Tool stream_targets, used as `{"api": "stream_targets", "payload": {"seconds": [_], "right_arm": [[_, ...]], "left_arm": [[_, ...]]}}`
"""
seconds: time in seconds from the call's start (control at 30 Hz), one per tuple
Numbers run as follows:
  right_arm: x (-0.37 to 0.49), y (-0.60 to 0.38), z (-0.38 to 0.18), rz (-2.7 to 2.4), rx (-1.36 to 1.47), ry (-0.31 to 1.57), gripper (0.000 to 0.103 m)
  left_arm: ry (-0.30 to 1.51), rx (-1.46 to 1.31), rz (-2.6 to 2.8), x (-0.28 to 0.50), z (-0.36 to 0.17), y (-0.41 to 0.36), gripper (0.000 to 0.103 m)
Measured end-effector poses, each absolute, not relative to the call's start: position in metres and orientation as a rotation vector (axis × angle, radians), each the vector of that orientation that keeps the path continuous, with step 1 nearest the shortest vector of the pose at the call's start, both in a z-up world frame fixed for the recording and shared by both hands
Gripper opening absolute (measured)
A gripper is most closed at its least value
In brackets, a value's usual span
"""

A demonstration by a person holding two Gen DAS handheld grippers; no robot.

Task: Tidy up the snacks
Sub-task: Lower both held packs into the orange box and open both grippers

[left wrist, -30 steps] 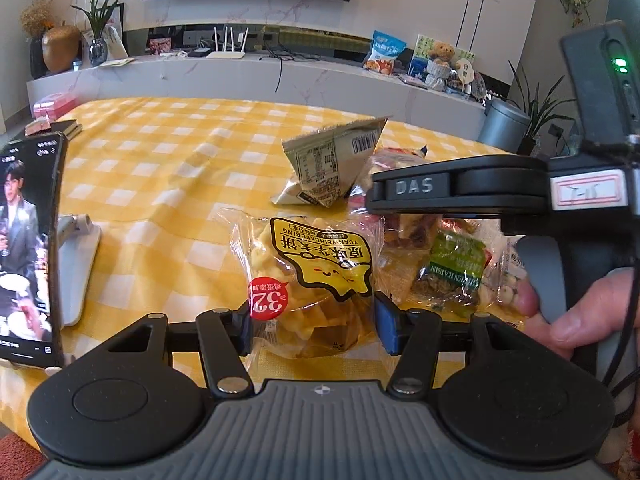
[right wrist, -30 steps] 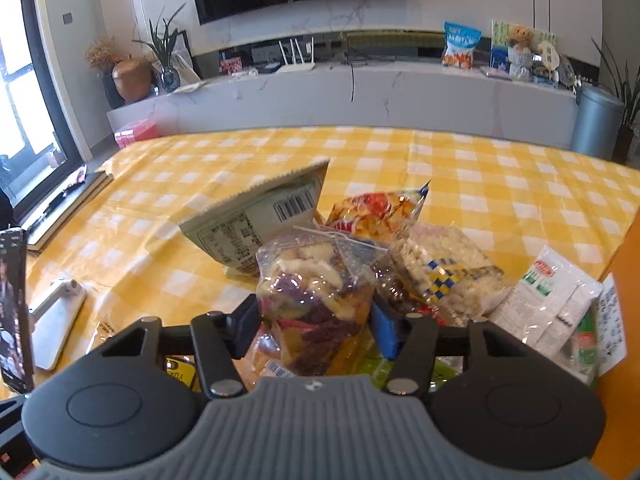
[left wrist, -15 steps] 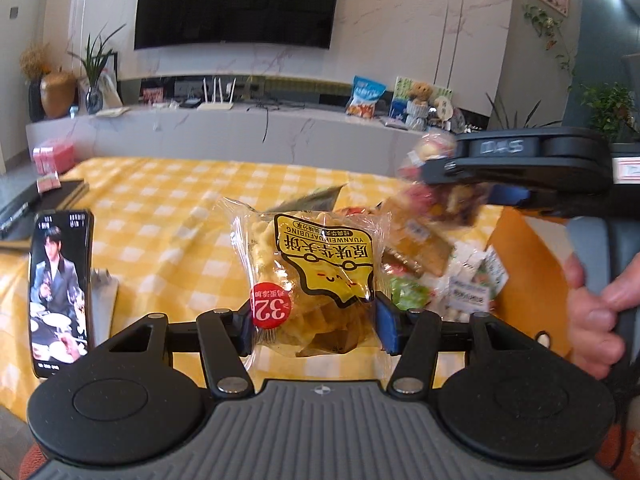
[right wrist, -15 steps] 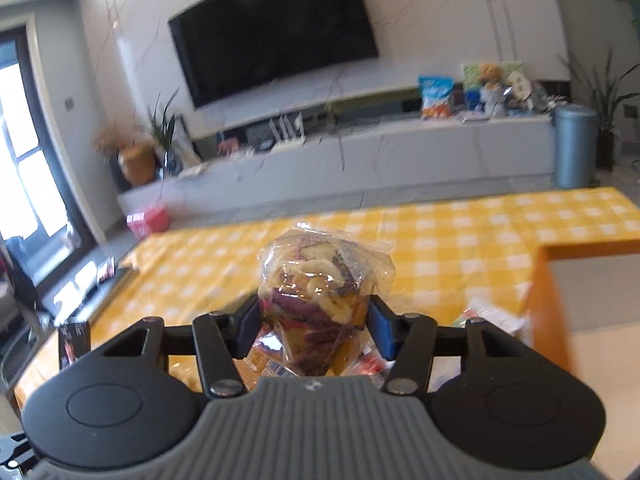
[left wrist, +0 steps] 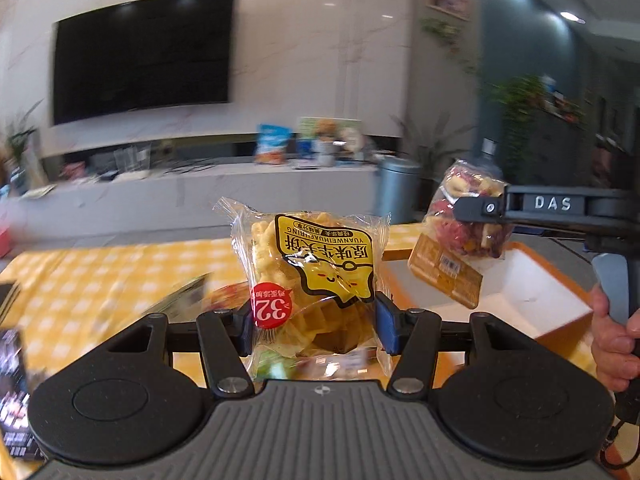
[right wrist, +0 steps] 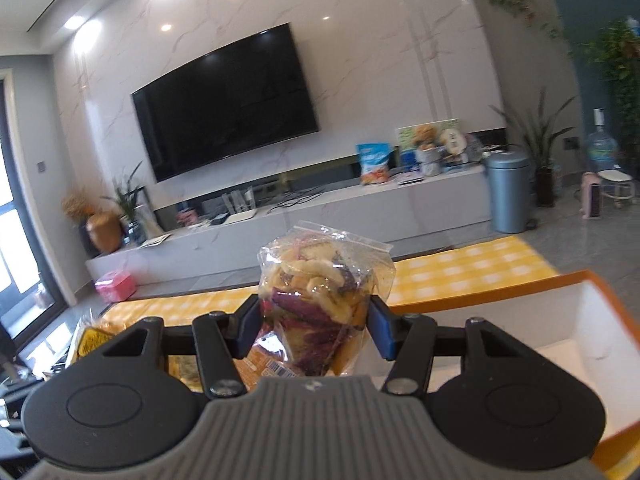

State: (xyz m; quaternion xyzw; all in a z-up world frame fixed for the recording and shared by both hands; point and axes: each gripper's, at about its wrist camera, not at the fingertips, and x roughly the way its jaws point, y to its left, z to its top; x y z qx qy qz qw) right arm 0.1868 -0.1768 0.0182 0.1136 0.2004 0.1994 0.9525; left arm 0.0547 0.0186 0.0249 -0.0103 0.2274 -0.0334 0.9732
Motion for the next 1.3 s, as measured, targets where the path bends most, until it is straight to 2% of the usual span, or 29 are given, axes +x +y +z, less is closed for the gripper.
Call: {"api": "stream_targets", "payload": {"seconds": [0.23, 0.43, 0.63, 1.17, 1.3], "right_arm": [[0.194, -0.237, 0.015, 0.283, 0.18, 0.424, 0.055], [0.214, -0.27, 0.005, 0.256, 0.206, 0.52, 0.055], [0.243, -0.277, -0.015, 0.267, 0.183, 0.628, 0.055], [0.319, -0.273, -0.044, 0.285, 0.088, 0.796, 0.055], [0.332, -0.264, -0.048, 0.3, 0.075, 0.827, 0.05]], "left_arm": [[0.531, 0.062, -0.259, 0.107, 0.034, -0.025, 0.064], [0.633, 0.28, -0.359, 0.163, 0.024, -0.071, 0.064], [0.724, 0.372, -0.402, 0.211, 0.005, -0.088, 0.064], [0.854, 0.654, -0.452, 0.252, -0.057, -0.114, 0.064], [0.877, 0.69, -0.452, 0.259, -0.066, -0.116, 0.067]]}}
